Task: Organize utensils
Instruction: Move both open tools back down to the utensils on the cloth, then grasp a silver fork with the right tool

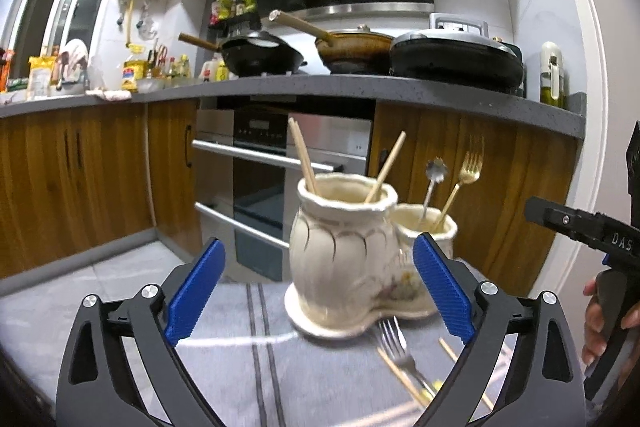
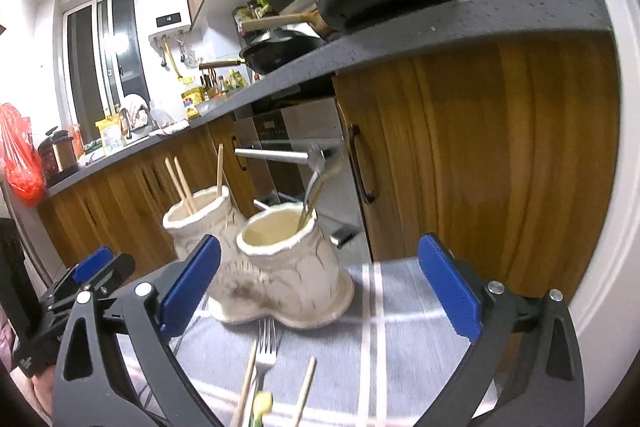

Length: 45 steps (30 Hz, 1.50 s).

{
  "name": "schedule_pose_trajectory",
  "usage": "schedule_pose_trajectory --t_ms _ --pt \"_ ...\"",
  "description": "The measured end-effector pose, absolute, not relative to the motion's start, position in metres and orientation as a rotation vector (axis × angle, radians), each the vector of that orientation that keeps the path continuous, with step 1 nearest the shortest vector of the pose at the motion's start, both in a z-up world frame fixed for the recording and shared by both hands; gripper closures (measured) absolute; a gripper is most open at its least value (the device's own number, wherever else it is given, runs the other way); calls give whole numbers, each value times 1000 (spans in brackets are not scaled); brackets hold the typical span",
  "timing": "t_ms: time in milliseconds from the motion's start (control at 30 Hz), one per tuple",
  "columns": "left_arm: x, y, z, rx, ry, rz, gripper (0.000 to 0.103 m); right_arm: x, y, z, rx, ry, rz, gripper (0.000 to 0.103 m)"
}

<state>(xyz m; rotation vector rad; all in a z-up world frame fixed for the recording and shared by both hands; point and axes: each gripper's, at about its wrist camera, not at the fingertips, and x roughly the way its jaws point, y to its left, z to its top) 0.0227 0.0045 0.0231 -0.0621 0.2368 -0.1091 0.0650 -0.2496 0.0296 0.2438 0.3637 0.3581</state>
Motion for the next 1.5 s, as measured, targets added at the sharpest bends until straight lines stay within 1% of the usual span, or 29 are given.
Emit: schedule_pose_trajectory --t_ms 333,600,633,667,700,733,767,800,867,900,1067,1500 --pt "-12 15 1 -102 344 -118 7 40 -233 3 143 487 382 5" --pt "-15 28 -8 -108 385 -104 7 41 -207 -19 73 590 429 7" --pt "-14 30 -8 -113 385 -104 7 43 -201 -21 53 605 433 12" --pt "-13 32 -8 -118 386 -104 7 45 -195 -23 30 621 439 21" --pt "-13 34 -8 -122 388 -104 7 47 -186 -27 1 648 448 26" --pt "-11 35 -8 -125 391 -106 7 49 -180 -31 -19 670 460 35" --pt "-10 36 -8 -126 394 -108 7 50 -173 -34 -36 691 469 48" --pt "-9 36 -9 -126 398 -110 7 53 -166 -39 -54 718 477 55" --pt "-8 37 -9 -126 403 -112 7 58 -158 -45 -71 758 482 79" --pt "-7 38 -9 -127 404 -113 7 60 -156 -47 -72 769 483 82" --pt "-4 40 -9 -142 410 -119 7 65 -147 -52 -68 809 503 86" --pt "-5 37 -9 -145 415 -130 7 77 -146 -62 -41 910 503 88"
